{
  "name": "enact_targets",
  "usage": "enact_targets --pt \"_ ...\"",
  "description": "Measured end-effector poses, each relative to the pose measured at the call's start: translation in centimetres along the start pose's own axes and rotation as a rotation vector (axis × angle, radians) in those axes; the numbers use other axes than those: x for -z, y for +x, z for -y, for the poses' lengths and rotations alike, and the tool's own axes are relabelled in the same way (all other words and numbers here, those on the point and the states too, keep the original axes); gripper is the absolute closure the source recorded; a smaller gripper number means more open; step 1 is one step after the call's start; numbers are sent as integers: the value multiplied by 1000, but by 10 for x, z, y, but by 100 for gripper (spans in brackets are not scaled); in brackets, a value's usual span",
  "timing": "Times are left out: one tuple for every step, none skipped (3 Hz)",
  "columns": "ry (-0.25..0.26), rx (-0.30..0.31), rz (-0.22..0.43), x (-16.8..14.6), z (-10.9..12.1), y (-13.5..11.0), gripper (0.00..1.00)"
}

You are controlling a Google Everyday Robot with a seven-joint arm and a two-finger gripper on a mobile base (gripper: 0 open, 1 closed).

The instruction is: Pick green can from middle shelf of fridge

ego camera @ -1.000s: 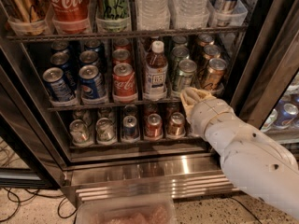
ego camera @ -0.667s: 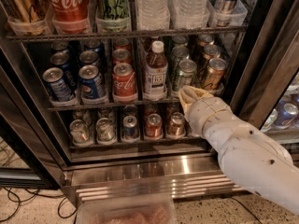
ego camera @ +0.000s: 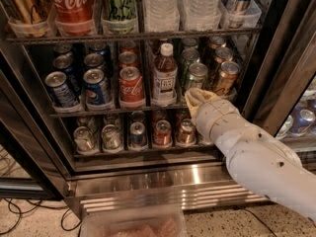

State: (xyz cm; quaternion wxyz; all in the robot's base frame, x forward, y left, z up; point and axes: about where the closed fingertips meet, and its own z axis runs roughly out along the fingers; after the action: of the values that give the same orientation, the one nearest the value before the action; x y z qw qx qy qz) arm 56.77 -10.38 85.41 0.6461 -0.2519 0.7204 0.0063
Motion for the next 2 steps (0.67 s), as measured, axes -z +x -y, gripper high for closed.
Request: enact_targets --pt "1 1 0 0 1 0 73" --pt "4 1 0 1 2 -1 64"
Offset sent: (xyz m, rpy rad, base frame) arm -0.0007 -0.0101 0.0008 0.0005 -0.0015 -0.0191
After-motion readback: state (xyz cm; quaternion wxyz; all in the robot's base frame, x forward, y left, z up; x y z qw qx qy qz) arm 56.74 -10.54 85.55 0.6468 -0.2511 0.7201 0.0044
